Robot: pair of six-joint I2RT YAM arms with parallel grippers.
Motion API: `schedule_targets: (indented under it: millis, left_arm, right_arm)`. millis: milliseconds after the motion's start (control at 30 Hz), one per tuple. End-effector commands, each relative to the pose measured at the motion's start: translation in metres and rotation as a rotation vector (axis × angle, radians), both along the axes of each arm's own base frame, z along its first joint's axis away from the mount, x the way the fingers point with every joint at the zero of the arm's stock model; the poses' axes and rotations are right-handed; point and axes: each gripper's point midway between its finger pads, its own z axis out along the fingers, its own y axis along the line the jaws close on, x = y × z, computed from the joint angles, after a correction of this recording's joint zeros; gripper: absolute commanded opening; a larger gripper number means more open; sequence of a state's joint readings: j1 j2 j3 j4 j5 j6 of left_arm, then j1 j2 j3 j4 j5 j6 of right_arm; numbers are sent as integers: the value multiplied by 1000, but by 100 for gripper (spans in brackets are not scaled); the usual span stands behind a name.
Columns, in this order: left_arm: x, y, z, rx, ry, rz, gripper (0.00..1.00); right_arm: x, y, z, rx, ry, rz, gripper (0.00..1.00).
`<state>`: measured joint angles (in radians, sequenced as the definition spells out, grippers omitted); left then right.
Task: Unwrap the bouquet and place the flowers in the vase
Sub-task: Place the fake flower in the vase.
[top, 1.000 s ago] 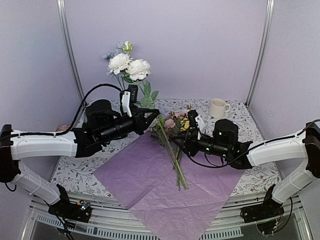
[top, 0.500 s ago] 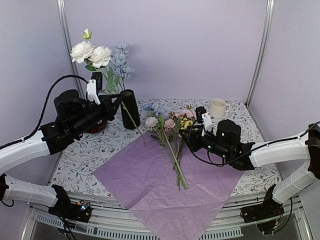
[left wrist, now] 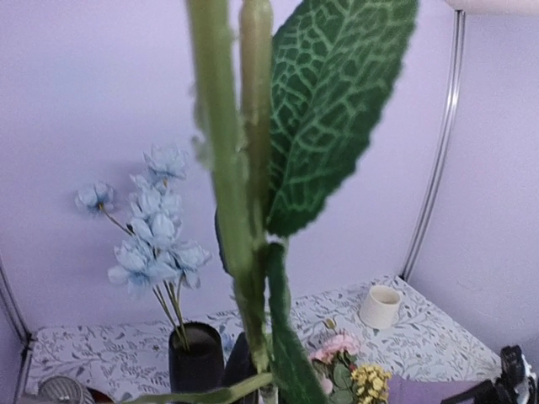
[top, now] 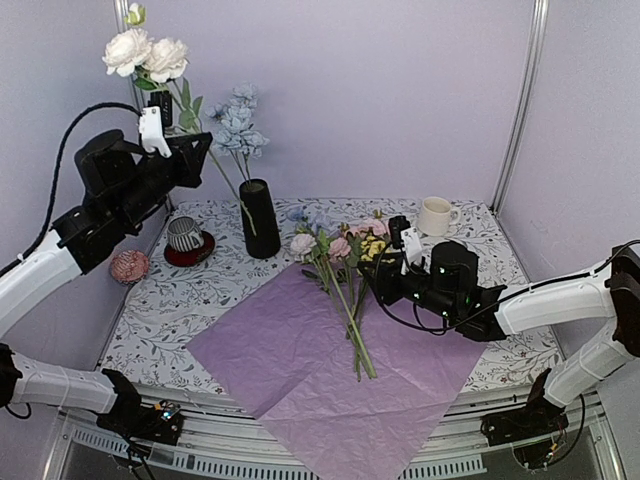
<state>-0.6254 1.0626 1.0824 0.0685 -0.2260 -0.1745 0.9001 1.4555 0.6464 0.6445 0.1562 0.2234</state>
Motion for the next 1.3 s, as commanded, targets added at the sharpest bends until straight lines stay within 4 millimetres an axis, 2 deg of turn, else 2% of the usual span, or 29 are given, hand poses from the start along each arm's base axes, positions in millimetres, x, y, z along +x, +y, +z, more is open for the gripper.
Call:
schedule_targets:
  millis: [0,200,333,533,700,933,1267]
  left_arm:
    - [21,12,31,75,-76,83,3]
    - [42,24,74,69,-192,157,3]
    - [65,27,79,66,-202,166,3]
    - [100,35,67,23,-180,150,3]
    - [123,49,62,-50,-151,126,2]
    - [132,56,49,-96,-134,104,2]
    - [145,34,10,-70,-45,6,2]
  right_arm:
    - [1,5,6,11,-22,22,43]
    - [1,6,5,7,-26,24,43]
    - [0,6,6,8,-27,29,43]
    - [-1,7,5,8,-25,37,43]
    - [-1,8,8,11,-31,43,42]
    - [-1,8,8,8,-32,43,42]
    - [-1,7,7,2,-35,41,42]
